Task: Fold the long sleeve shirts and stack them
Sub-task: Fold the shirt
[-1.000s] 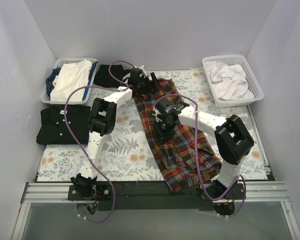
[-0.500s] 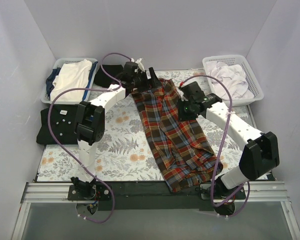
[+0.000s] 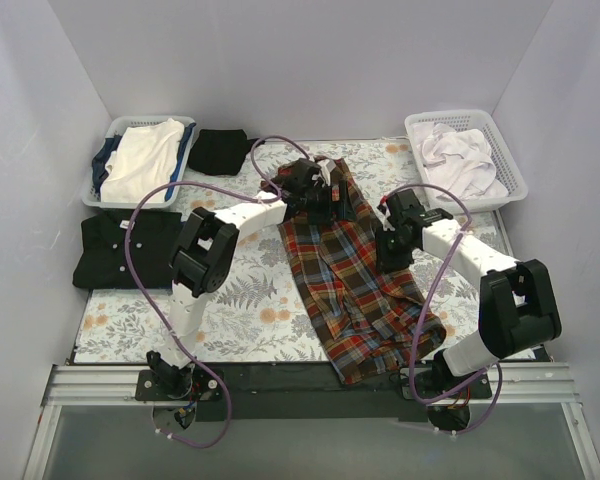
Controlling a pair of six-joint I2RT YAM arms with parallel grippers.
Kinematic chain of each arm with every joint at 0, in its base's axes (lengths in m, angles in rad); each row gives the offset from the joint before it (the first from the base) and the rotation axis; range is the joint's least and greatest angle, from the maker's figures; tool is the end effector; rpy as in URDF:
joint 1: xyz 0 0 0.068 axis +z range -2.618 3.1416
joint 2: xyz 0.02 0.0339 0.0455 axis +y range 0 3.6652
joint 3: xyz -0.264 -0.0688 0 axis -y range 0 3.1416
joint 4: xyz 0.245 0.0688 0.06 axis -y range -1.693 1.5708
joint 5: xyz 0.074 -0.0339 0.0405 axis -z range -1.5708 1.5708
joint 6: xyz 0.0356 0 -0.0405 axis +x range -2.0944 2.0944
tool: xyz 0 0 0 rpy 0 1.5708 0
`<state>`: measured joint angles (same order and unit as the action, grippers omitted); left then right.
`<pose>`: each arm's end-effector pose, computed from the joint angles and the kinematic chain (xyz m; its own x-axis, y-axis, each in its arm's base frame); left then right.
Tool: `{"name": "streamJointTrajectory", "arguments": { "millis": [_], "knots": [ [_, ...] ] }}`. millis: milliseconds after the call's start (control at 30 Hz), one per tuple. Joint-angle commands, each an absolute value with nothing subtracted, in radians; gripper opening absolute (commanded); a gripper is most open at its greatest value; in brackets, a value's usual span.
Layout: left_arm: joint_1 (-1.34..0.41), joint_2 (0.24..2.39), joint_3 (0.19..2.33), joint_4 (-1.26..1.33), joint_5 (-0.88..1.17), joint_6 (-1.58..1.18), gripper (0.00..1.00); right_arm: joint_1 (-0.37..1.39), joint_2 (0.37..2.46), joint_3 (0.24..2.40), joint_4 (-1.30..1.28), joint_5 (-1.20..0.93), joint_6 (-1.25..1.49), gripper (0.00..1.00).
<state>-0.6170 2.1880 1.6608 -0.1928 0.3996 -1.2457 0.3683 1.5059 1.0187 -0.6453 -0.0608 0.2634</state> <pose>0.3957 -0.2977 0.1870 -0.9029 -0.4298 0.0030 -0.2632 0.5475 -0.7944 0.2735 0.1078 0.2161 -0.9155 -0.0747 -0.3954 -0.1503 0.9750 0.1636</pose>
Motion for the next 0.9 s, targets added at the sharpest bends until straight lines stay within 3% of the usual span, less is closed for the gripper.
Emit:
{"name": "streamJointTrajectory", "arguments": {
  "millis": [0,367,533,733,867],
  "knots": [
    [-0.638,2.226,1.664,-0.232,0.364,-1.236,0.83,0.368,1.486,0.931,-0.621,-0.120,0.270,0.34],
    [-0.647,2.454,2.003,-0.462,0.235,-1.250,0.83,0.368,1.466,0.814,-0.675,-0.144,0.307,0.32],
    [-0.643,2.585,2.224,-0.462,0.259,-1.255,0.85,0.373,1.603,0.923,-0.655,-0.247,0.293,0.32],
    [-0.568,2.596,2.250,-0.321,0.348,-1.299,0.87,0.397,1.744,1.072,-0.630,-0.328,0.279,0.32],
    [-0.514,2.493,2.241,-0.321,0.335,-1.249,0.89,0.416,1.822,1.199,-0.623,-0.362,0.284,0.32]
  ]
}}
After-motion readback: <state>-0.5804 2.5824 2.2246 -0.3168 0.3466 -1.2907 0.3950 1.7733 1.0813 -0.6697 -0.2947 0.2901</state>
